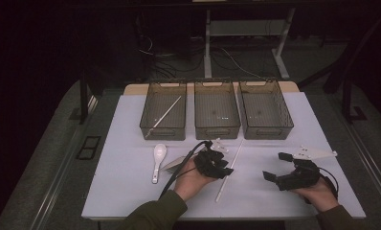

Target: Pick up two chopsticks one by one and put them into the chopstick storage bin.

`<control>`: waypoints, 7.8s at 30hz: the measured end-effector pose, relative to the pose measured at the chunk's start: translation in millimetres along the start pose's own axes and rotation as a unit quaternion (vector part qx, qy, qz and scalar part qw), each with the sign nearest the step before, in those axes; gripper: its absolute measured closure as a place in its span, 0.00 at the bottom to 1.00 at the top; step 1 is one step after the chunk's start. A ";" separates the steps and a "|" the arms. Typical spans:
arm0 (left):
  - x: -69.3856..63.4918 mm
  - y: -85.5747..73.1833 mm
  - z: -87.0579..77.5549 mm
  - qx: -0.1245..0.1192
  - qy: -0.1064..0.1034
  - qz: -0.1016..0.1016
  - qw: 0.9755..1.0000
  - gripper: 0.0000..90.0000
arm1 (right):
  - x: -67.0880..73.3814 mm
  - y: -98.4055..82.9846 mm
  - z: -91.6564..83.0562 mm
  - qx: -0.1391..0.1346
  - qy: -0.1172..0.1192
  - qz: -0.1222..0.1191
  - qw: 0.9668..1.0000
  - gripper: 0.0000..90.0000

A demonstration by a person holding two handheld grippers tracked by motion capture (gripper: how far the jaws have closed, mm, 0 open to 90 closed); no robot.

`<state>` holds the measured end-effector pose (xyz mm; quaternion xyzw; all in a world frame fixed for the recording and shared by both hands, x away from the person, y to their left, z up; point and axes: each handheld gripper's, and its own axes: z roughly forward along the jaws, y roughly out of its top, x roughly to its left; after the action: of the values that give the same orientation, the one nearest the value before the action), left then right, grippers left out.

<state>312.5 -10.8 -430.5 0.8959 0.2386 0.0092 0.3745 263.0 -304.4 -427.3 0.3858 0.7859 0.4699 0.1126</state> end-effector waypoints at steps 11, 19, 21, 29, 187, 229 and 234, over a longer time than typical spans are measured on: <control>-3.9 -2.2 16.0 0.021 0.013 0.024 0.999 0.71 | -0.1 0.2 -0.1 -0.001 0.000 0.000 1.000 0.01; -4.9 -1.8 15.8 0.028 0.026 0.036 0.999 0.80 | 0.0 0.4 -0.2 -0.001 -0.001 0.001 1.000 0.01; -2.9 -1.7 15.3 0.029 0.023 0.035 0.999 0.82 | 0.1 0.4 -0.3 -0.001 -0.001 0.001 1.000 0.01; 1.6 -2.1 10.3 0.033 0.017 0.021 0.999 0.87 | -0.1 0.3 -0.9 -0.002 0.000 0.000 1.000 0.01; 173.3 25.7 -162.2 -0.123 0.135 -0.034 0.983 0.93 | -3.5 -4.6 2.8 -0.021 0.001 0.001 1.000 0.01; 225.3 -21.6 -116.7 0.008 0.165 -0.107 0.980 0.92 | -4.6 -5.3 1.2 -0.021 -0.001 0.004 1.000 0.01; 225.3 -21.3 -117.3 0.005 0.163 -0.109 0.981 0.91 | -5.0 -5.3 0.8 -0.022 -0.001 0.003 1.000 0.01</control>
<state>480.3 178.3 -397.1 0.8528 0.3927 0.1130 0.3251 264.2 -308.8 -433.0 0.3864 0.7742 0.4867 0.1203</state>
